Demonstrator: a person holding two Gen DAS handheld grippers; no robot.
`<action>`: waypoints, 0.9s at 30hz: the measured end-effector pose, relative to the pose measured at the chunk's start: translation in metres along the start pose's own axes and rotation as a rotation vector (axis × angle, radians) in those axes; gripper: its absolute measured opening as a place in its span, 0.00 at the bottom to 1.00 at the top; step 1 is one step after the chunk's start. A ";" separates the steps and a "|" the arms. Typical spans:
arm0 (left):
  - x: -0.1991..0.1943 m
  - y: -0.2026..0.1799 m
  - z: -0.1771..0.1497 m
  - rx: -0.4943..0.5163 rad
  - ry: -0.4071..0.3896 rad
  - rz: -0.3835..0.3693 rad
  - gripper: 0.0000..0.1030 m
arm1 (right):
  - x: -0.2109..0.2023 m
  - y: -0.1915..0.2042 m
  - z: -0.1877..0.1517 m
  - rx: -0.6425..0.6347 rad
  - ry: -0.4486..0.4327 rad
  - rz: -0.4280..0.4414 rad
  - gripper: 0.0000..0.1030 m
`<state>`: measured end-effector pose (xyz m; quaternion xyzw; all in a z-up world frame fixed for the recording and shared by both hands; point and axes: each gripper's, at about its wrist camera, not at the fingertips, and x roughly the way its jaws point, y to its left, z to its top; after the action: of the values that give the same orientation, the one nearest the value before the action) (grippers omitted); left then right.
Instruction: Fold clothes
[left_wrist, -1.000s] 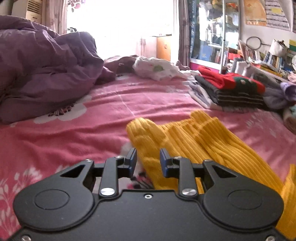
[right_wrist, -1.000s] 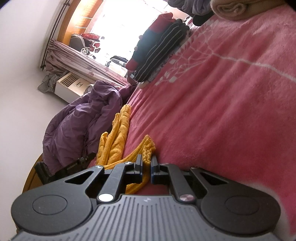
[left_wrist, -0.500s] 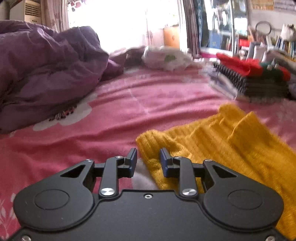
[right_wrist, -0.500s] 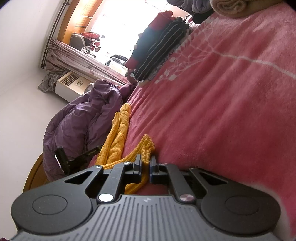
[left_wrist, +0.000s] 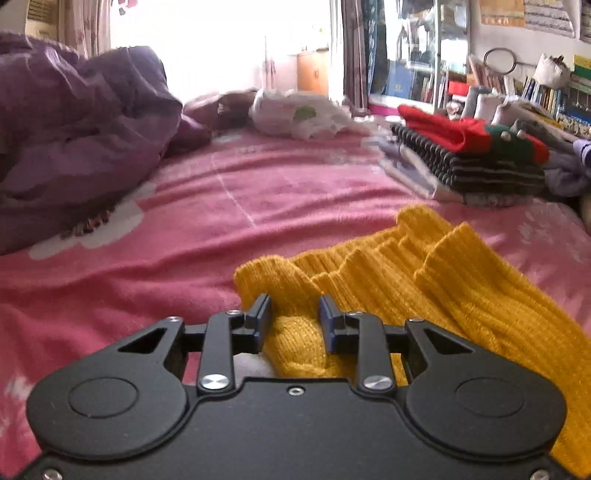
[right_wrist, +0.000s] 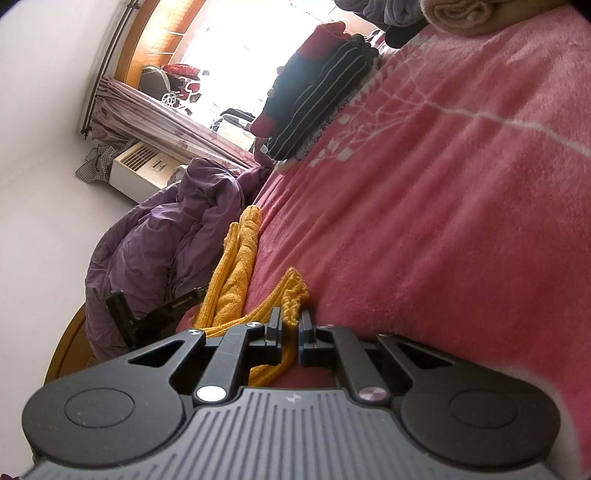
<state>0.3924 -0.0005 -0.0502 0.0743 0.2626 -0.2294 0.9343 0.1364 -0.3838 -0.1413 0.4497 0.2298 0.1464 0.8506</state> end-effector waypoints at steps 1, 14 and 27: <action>-0.005 0.001 0.002 0.007 -0.007 0.000 0.25 | 0.000 0.000 0.000 0.001 0.000 0.001 0.06; -0.113 -0.020 -0.017 0.110 -0.025 -0.024 0.26 | 0.000 -0.002 0.001 0.007 0.005 0.020 0.06; -0.136 -0.076 -0.064 0.077 0.053 -0.040 0.25 | 0.001 0.001 -0.001 -0.008 0.008 0.004 0.06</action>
<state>0.2246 0.0024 -0.0344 0.1112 0.2798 -0.2561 0.9186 0.1371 -0.3822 -0.1413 0.4460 0.2318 0.1509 0.8513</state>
